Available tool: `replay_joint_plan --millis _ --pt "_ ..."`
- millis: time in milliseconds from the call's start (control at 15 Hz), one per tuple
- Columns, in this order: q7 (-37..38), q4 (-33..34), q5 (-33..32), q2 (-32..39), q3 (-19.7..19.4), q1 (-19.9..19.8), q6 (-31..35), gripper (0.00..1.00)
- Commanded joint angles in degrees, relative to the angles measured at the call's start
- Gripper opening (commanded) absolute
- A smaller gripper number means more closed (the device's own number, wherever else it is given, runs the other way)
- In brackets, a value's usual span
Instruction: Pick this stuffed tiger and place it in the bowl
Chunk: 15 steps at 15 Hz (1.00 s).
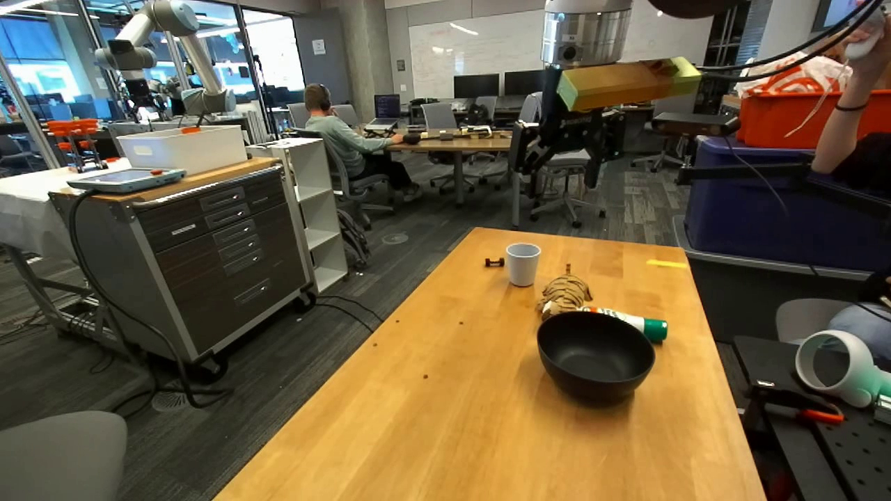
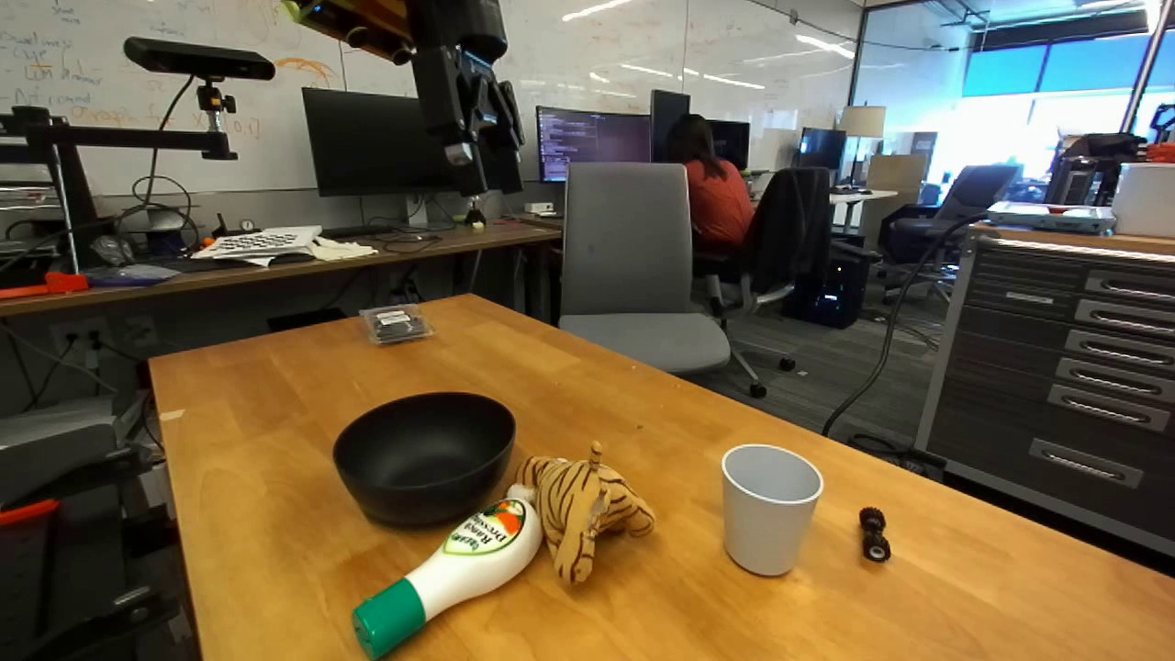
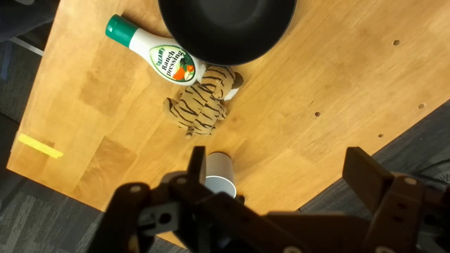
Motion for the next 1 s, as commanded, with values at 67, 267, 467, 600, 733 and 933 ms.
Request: replay_joint_plan --millis 67,267,467,600,733,933 --pt "2.3 2.1 0.0 3.1 -2.6 2.0 -1.7 1.00" --pt "7.8 2.6 -1.4 6.8 -3.8 1.9 0.5 1.00" --pt "12.9 2.7 -2.9 10.1 -5.7 2.2 3.2 1.00" --pt "15.2 3.6 -4.1 12.6 -7.1 2.6 4.2 1.00" --pt "16.0 5.3 -5.2 15.5 -8.6 3.2 3.9 1.00" --pt "14.4 8.3 -4.7 20.0 -10.6 4.0 3.0 1.00"
